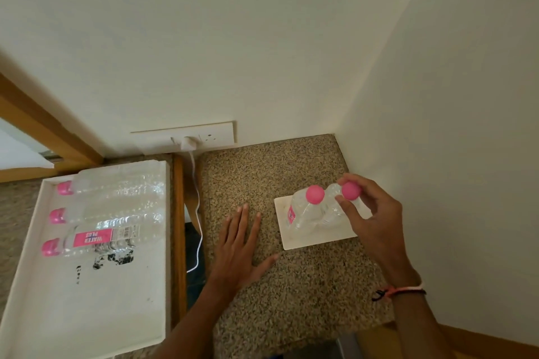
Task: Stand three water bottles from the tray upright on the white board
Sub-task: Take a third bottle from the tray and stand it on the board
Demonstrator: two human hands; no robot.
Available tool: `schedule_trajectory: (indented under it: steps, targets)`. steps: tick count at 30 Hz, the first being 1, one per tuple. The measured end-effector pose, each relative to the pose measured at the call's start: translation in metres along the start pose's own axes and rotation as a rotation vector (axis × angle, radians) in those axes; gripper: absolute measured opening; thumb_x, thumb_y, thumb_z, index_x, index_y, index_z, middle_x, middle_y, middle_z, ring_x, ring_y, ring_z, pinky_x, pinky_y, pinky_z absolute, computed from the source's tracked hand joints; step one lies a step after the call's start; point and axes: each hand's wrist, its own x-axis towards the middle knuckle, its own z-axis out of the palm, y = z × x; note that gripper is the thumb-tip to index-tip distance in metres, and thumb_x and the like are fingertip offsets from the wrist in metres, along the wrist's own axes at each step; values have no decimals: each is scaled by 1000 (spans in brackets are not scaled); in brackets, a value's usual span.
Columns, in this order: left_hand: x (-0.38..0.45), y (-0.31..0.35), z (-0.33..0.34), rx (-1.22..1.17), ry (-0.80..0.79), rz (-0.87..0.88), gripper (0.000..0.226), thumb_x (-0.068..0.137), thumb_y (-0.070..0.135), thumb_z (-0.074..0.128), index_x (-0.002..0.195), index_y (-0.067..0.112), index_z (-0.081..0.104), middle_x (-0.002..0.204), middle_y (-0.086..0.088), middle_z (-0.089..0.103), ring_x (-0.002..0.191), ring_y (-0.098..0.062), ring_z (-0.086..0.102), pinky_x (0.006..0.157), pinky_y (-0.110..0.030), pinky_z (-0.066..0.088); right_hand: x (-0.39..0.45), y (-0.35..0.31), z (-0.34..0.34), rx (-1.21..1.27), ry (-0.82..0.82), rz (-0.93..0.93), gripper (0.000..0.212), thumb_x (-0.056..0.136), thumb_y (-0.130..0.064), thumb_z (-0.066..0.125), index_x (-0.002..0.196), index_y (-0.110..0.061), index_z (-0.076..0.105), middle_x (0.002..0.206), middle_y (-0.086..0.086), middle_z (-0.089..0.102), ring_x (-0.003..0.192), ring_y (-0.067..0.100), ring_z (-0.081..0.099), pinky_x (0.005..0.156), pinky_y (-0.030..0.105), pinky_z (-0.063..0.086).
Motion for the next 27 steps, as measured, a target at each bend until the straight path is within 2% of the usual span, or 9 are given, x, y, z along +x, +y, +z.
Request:
schedule_trajectory:
  steps: [4, 6, 9, 12, 14, 18, 22, 24, 27]
  targets:
    - [-7, 1, -24, -38, 48, 7, 101, 85, 85, 27, 158, 17, 12, 168, -16, 3, 156, -30, 2, 125, -56, 22, -4, -19, -4, -23, 7, 44, 48, 84, -18, 80, 129, -22, 63, 125, -10, 70, 123, 7, 63, 110, 40, 48]
    - [-16, -5, -45, -46, 110, 21, 101, 85, 84, 28, 158, 17, 12, 168, -16, 3, 156, -30, 2, 126, -55, 18, -8, -38, -3, -40, 76, 36, 49, 86, -28, 77, 132, -26, 61, 130, -13, 67, 128, 3, 58, 113, 38, 45]
    - [-38, -25, -82, -43, 212, 37, 100, 86, 82, 33, 158, 16, 12, 168, -17, 3, 157, -30, 2, 126, -55, 17, -15, -74, 7, -81, 209, -61, 49, 88, -40, 71, 132, -20, 62, 135, -6, 65, 132, 7, 55, 114, 32, 41]
    - [-65, -51, -117, -56, 310, 25, 98, 87, 81, 32, 159, 18, 8, 169, -15, 2, 157, -29, 0, 126, -55, 18, -23, -111, 29, -97, 317, -169, 42, 91, -35, 71, 127, -13, 64, 129, 0, 67, 125, 8, 59, 105, 17, 41]
    - [-88, -74, -137, -48, 384, 5, 96, 88, 79, 32, 159, 19, 10, 169, -14, 5, 157, -28, 2, 126, -55, 20, -33, -135, 55, -74, 328, -225, 34, 93, -29, 71, 121, -10, 66, 122, 0, 69, 118, 4, 61, 100, 14, 41]
    - [-149, -145, -166, -33, 471, -100, 94, 88, 78, 35, 158, 22, 11, 170, -10, 6, 157, -26, 5, 125, -53, 19, -66, -174, 144, -2, 117, -326, 25, 91, -20, 70, 114, -11, 68, 113, -3, 70, 112, -2, 61, 98, 17, 45]
    - [-205, -224, -168, -14, 422, -259, 95, 87, 80, 29, 158, 19, 16, 168, -14, 12, 156, -30, 10, 124, -57, 22, -104, -199, 249, -52, -328, -368, 30, 91, -24, 72, 118, -13, 69, 116, 0, 71, 112, 10, 63, 98, 28, 50]
    - [-229, -257, -162, 7, 347, -307, 98, 85, 83, 23, 157, 17, 20, 167, -16, 15, 155, -33, 15, 123, -58, 22, -113, -208, 303, -159, -540, -365, 39, 91, -27, 71, 127, -14, 65, 124, 3, 69, 118, 17, 60, 101, 29, 47]
    - [-249, -288, -149, 4, 250, -309, 100, 85, 84, 18, 154, 12, 30, 163, -20, 23, 150, -39, 25, 121, -58, 24, -108, -209, 371, -437, -676, -448, 51, 91, -28, 70, 138, -13, 56, 133, 10, 64, 125, 27, 55, 104, 38, 45]
